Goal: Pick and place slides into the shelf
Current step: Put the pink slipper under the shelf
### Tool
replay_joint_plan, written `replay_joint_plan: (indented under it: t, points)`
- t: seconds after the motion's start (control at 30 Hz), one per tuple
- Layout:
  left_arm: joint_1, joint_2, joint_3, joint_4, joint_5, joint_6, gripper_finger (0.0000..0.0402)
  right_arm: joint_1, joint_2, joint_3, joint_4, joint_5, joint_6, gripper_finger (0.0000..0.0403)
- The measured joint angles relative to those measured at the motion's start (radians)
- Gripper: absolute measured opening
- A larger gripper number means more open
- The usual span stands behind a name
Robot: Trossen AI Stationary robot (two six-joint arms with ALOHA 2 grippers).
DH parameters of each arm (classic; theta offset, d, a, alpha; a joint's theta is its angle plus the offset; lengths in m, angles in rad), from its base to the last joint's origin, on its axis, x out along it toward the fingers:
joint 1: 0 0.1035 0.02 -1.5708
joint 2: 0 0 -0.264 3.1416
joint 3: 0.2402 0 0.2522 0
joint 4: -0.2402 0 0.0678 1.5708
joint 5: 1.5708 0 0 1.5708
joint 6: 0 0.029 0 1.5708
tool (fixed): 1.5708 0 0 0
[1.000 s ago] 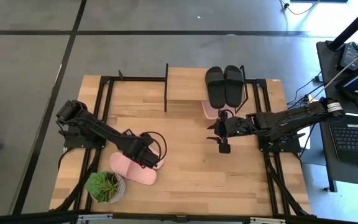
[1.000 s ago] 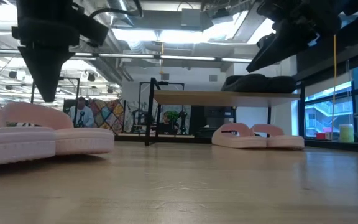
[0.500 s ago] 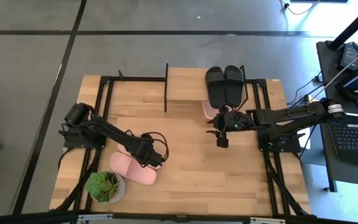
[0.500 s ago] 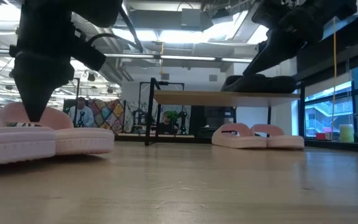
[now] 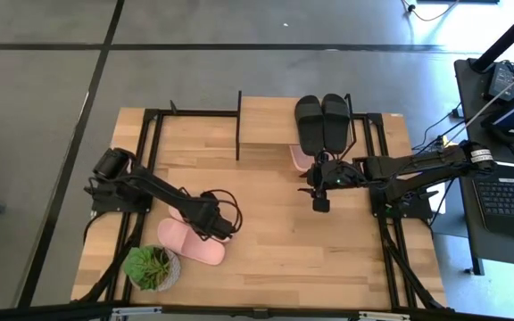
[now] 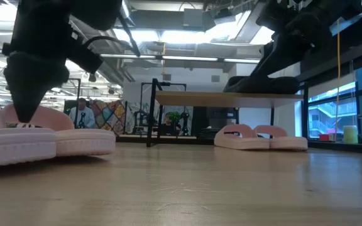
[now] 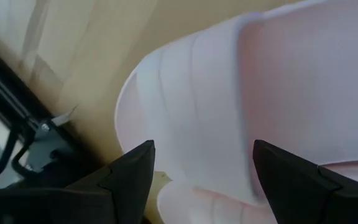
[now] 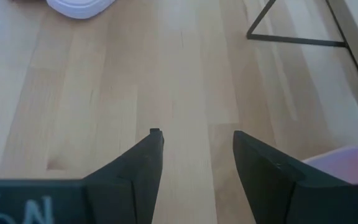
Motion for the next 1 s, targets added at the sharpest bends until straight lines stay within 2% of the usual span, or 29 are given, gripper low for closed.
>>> replay_joint_plan:
  t: [0.17,0.3,0.47,0.67,0.8,1.0]
  points:
    - [0.004,0.018,0.000,-0.008,0.003,-0.030,0.0249,0.000,0.000,0.000,0.000,0.000,0.000,0.0195]
    - [0.004,0.025,0.000,-0.005,0.004,-0.043,0.0212,0.000,0.000,0.000,0.000,0.000,0.000,0.0195]
    - [0.004,0.025,0.000,-0.004,0.013,-0.046,0.0137,0.000,0.000,0.000,0.000,0.000,0.002,0.0195]
    - [0.011,0.025,0.000,0.025,0.044,-0.035,0.0021,0.000,0.000,0.002,0.010,0.000,0.054,0.0195]
    - [0.015,0.024,0.042,0.037,0.043,0.055,0.0014,0.000,-0.001,0.031,-0.010,0.000,0.085,0.0195]
    - [0.075,0.023,0.183,0.024,0.026,0.291,0.0008,0.000,-0.056,0.157,-0.179,0.000,0.188,0.0195]
